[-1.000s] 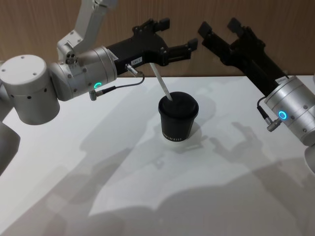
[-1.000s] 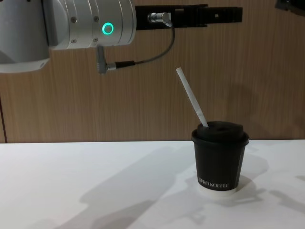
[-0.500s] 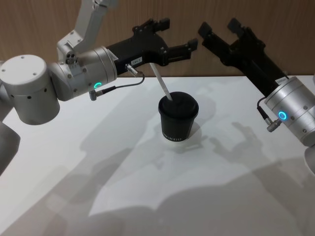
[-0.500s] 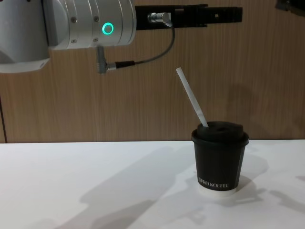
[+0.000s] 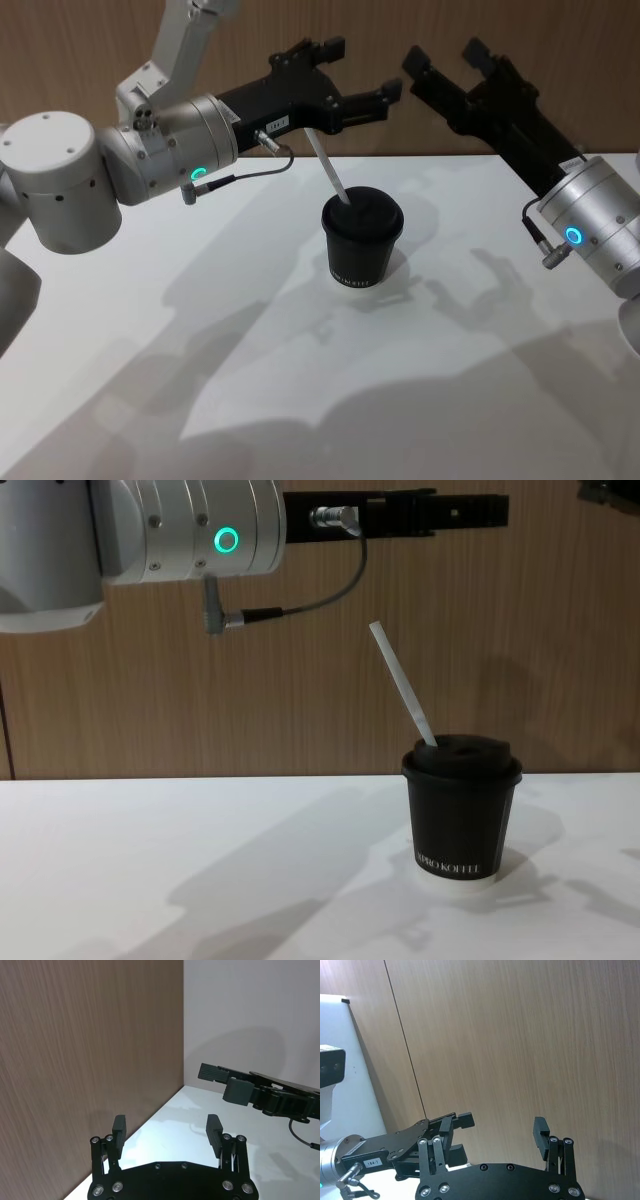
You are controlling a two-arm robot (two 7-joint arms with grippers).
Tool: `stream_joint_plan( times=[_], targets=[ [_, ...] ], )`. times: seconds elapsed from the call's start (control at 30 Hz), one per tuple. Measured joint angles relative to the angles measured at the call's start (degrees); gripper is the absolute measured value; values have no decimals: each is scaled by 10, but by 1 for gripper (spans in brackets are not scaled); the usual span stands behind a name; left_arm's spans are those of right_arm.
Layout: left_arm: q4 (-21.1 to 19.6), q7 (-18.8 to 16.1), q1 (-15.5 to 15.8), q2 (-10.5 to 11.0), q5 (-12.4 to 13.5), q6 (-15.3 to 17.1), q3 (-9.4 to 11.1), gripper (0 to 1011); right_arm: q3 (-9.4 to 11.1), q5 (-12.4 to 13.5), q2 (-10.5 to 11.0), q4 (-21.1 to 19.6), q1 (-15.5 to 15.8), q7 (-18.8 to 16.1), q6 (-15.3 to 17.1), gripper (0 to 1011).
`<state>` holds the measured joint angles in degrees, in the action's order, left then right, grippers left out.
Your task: Pick up the straw with one hand, pass it to the other hand, and insert it into the cup.
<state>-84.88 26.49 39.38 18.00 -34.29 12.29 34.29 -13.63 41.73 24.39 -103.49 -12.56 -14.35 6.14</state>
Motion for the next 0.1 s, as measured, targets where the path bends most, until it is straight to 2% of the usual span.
stream_joint_plan(
  times=[0.1],
  targets=[
    [0,0,0,0,0,0,0,1000,0,0,0,0,0,0,0,1001]
  ],
)
